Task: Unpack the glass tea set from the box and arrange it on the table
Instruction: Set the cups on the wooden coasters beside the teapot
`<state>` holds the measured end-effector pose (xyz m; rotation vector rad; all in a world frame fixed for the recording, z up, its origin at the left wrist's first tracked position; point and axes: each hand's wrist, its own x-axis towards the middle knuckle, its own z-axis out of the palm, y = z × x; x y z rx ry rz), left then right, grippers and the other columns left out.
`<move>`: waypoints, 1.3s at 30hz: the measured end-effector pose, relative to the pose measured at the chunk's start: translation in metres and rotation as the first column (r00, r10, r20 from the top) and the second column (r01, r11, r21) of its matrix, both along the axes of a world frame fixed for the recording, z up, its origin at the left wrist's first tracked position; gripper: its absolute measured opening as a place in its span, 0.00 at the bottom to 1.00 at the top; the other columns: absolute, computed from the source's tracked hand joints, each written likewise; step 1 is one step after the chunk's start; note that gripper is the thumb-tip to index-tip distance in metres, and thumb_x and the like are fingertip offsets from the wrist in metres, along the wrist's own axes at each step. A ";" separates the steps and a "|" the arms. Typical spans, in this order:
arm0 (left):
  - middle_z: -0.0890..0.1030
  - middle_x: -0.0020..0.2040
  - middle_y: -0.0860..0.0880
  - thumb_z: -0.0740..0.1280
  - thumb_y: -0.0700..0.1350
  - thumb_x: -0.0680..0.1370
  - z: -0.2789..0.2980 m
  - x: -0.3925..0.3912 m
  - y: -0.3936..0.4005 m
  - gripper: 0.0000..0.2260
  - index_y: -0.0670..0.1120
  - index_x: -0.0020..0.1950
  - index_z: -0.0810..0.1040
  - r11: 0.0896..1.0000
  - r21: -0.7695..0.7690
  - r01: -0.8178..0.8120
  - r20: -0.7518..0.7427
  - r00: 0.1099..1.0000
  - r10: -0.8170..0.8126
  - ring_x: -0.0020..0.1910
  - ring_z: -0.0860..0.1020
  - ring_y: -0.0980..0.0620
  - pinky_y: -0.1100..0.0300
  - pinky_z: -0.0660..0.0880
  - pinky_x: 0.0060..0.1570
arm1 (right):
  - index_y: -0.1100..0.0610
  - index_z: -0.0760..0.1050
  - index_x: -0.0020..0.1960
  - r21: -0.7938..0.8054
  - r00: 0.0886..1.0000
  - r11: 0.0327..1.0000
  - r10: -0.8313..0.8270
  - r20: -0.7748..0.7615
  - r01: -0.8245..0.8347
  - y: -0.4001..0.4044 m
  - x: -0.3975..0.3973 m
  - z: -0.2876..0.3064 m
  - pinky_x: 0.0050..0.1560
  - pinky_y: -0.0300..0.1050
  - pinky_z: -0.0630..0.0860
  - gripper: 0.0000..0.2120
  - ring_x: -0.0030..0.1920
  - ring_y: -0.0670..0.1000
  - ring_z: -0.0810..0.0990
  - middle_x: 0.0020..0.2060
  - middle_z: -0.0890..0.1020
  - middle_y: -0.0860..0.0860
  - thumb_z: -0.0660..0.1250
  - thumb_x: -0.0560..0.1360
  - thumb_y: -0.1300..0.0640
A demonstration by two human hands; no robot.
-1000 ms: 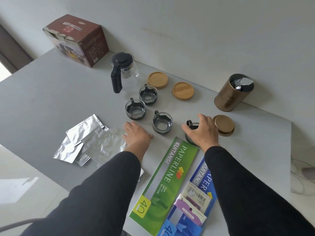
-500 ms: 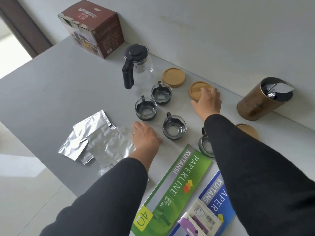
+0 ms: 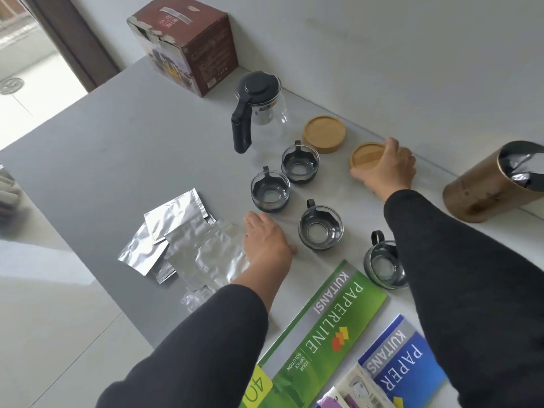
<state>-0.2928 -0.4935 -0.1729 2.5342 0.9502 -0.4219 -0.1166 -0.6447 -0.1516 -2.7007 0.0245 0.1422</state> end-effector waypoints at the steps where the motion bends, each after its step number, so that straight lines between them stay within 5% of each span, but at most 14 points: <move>1: 0.64 0.66 0.42 0.76 0.52 0.70 0.000 0.000 0.000 0.35 0.38 0.67 0.63 1.000 0.003 0.001 -0.001 1.000 -0.001 0.69 0.64 0.45 0.55 0.68 0.66 | 0.56 0.60 0.71 -0.004 0.998 0.998 0.055 0.031 -0.055 -0.002 -0.003 0.001 0.65 0.56 0.63 0.43 0.67 0.62 0.64 0.67 0.67 0.60 0.75 0.63 0.46; 5: 0.64 0.65 0.43 0.75 0.52 0.70 0.002 0.001 0.000 0.34 0.38 0.67 0.64 1.000 0.014 0.004 -0.016 1.000 -0.004 0.68 0.64 0.46 0.56 0.69 0.65 | 0.52 0.63 0.70 -0.089 0.939 0.942 0.330 0.093 -0.322 -0.007 -0.018 0.007 0.65 0.54 0.63 0.44 0.67 0.59 0.64 0.66 0.70 0.55 0.77 0.59 0.47; 9: 0.64 0.65 0.43 0.75 0.52 0.70 0.003 0.001 -0.001 0.34 0.38 0.67 0.64 1.000 0.017 0.004 -0.014 1.000 -0.003 0.67 0.65 0.46 0.56 0.69 0.64 | 0.47 0.60 0.72 -0.202 0.882 0.861 0.471 -0.034 -0.467 -0.007 -0.030 0.006 0.69 0.55 0.56 0.46 0.73 0.58 0.56 0.70 0.67 0.52 0.76 0.59 0.44; 24: 0.65 0.65 0.43 0.75 0.53 0.70 -0.001 -0.001 0.000 0.34 0.39 0.67 0.63 1.000 0.012 0.014 -0.003 1.000 -0.014 0.66 0.66 0.46 0.55 0.70 0.63 | 0.46 0.55 0.74 -0.183 0.875 0.857 0.461 -0.148 -0.482 -0.010 -0.049 -0.004 0.71 0.61 0.52 0.46 0.76 0.59 0.47 0.72 0.67 0.50 0.75 0.63 0.41; 32: 0.66 0.63 0.42 0.72 0.59 0.71 0.007 -0.005 0.003 0.38 0.36 0.69 0.61 0.993 0.085 0.085 -0.044 0.996 -0.081 0.65 0.65 0.46 0.59 0.67 0.63 | 0.47 0.56 0.74 0.102 0.994 0.989 0.109 -0.019 -0.107 -0.034 -0.087 0.034 0.69 0.57 0.61 0.38 0.72 0.57 0.59 0.69 0.67 0.54 0.68 0.70 0.41; 39: 0.64 0.65 0.39 0.73 0.57 0.71 0.004 -0.005 0.002 0.41 0.34 0.71 0.58 0.994 0.059 0.089 -0.046 0.995 -0.086 0.68 0.64 0.44 0.55 0.68 0.67 | 0.52 0.58 0.74 0.282 0.993 0.957 -0.099 0.069 0.076 -0.056 -0.166 0.018 0.67 0.51 0.67 0.46 0.67 0.54 0.68 0.65 0.71 0.56 0.73 0.64 0.36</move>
